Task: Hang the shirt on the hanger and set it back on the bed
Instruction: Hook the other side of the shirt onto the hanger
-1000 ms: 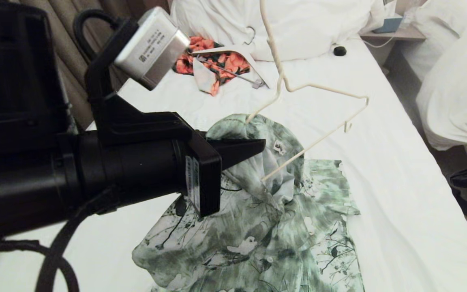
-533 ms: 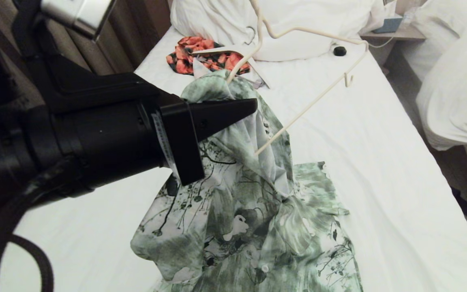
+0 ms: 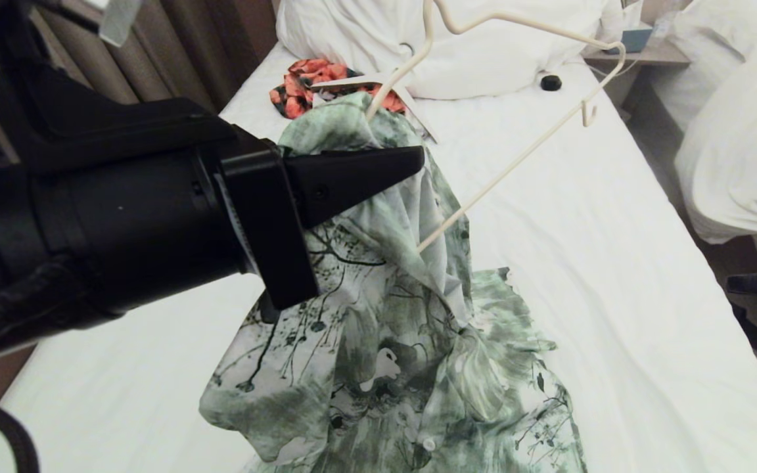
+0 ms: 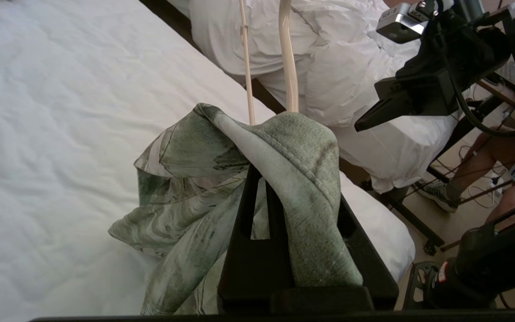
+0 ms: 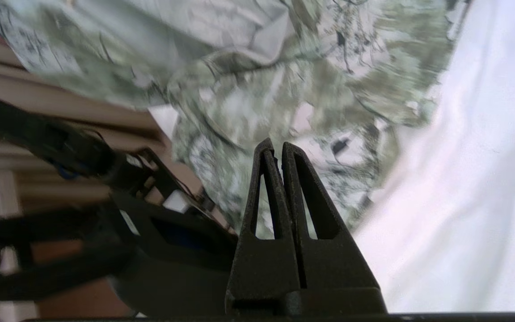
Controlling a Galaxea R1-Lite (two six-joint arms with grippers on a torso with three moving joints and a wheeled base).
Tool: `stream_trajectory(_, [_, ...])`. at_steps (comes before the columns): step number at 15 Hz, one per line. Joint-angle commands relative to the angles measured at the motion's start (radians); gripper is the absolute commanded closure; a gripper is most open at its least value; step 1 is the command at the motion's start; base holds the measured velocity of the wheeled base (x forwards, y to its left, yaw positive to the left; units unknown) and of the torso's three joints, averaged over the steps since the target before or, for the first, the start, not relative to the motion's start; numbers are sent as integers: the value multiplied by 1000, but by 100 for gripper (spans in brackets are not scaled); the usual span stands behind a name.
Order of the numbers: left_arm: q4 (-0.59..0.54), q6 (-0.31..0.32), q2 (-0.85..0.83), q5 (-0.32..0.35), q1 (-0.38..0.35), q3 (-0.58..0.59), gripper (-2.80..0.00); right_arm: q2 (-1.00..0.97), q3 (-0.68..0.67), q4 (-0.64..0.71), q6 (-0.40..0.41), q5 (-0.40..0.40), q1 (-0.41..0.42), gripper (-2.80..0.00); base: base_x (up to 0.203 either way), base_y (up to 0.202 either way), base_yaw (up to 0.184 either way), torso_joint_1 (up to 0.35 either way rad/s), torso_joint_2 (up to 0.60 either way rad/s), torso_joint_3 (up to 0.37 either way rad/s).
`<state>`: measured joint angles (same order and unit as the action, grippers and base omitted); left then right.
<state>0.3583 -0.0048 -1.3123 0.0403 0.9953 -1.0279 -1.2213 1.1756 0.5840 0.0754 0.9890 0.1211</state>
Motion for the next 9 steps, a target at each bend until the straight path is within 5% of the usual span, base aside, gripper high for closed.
stream_trajectory(1, [2,-1,7,-3,2,-3,0,-1,-13,-32,-89,1,-24,0,0,0,0,0,0,0])
stream_trajectory(9, [8,-39,28,-38,-3,-24,0,-210,-89,-308,-124,-5,-110,0,0,0,0,0,0,0])
